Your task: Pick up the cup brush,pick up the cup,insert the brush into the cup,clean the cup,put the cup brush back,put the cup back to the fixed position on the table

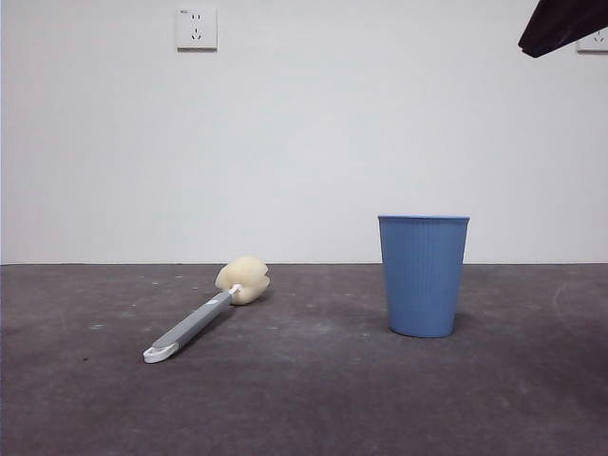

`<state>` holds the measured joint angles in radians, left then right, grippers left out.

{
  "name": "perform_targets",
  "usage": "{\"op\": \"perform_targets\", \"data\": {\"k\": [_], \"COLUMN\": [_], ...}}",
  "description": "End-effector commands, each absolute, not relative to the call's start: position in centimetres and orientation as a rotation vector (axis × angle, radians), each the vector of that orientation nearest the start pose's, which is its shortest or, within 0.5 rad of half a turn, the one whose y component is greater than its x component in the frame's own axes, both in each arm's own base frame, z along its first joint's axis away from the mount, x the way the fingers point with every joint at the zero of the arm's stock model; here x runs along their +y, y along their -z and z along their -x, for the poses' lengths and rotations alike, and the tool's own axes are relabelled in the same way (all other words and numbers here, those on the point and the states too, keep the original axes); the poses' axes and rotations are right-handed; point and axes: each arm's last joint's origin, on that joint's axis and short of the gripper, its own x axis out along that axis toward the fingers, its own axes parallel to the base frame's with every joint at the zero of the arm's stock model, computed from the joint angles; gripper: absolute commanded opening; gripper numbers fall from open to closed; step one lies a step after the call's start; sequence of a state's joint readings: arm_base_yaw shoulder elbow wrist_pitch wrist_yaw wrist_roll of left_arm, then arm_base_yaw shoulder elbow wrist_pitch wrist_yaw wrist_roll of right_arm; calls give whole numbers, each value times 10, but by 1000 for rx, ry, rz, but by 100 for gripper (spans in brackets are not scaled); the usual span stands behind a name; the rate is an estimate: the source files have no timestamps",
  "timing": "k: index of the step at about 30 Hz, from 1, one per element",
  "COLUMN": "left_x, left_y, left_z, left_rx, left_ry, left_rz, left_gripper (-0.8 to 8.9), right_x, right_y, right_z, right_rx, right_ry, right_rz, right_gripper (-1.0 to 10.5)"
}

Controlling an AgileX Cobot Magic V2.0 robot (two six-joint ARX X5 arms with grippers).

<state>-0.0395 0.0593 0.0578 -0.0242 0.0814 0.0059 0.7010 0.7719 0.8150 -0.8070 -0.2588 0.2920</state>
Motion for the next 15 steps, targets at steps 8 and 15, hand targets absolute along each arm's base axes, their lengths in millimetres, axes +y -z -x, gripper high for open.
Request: {"op": "perform_targets", "data": {"k": [8, 15], "left_x": [-6, -6], "left_y": [-151, -148], "left_z": [-97, -96], "left_rx": [139, 180], "left_ry": [114, 110], "left_rz": [56, 67], "left_gripper": [-4, -3], "right_x": [98, 98], "right_y": [-293, -293], "right_z": [-104, -104], "right_rx": [890, 890], "right_ry": [-787, -786], "right_rz": [-87, -87], "right_gripper": [2, 2]}}
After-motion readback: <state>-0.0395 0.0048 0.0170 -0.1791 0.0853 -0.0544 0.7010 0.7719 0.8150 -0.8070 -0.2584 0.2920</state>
